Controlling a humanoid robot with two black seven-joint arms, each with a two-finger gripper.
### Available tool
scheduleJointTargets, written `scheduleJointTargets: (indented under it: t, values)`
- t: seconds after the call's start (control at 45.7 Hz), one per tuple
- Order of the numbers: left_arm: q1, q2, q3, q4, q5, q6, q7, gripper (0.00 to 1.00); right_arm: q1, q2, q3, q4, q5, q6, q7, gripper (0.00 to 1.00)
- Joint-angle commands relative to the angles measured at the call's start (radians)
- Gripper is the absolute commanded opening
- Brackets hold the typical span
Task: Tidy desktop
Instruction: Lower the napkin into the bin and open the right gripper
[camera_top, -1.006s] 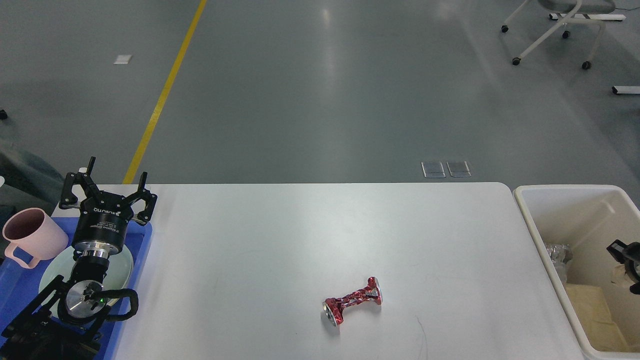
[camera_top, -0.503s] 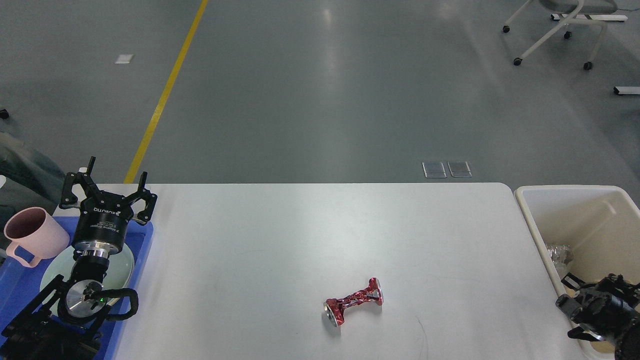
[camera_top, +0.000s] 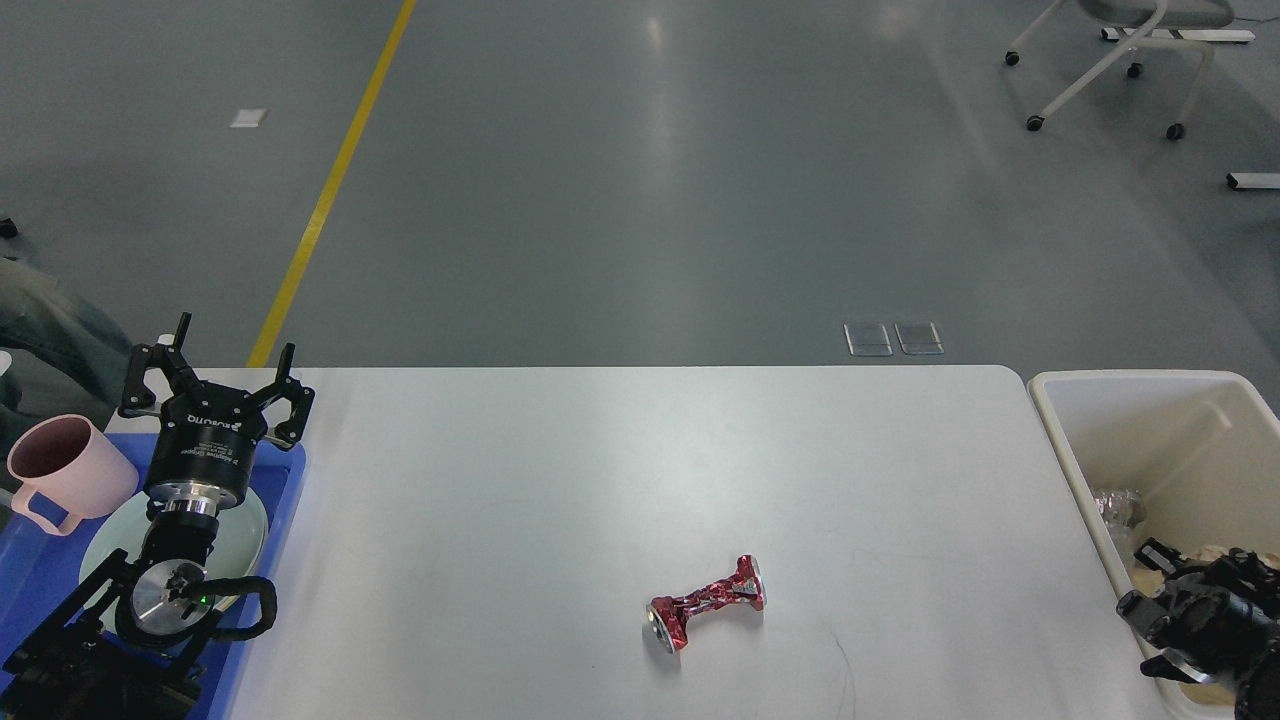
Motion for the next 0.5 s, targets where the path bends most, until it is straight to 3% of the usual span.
scheduleJointTargets:
  t: [0.0,0.481]
  values:
    - [0.0,0.0,0.0,0.0,0.0,0.0,0.0,0.96,0.0,0.0,0.003,0.008,0.001,-0.007,0.0,1.0]
    - [0.001,0.0,0.0,0.0,0.0,0.0,0.0,0.96,0.013,-0.014,0.0,0.015,-0.011,-0.003,0.0,1.0]
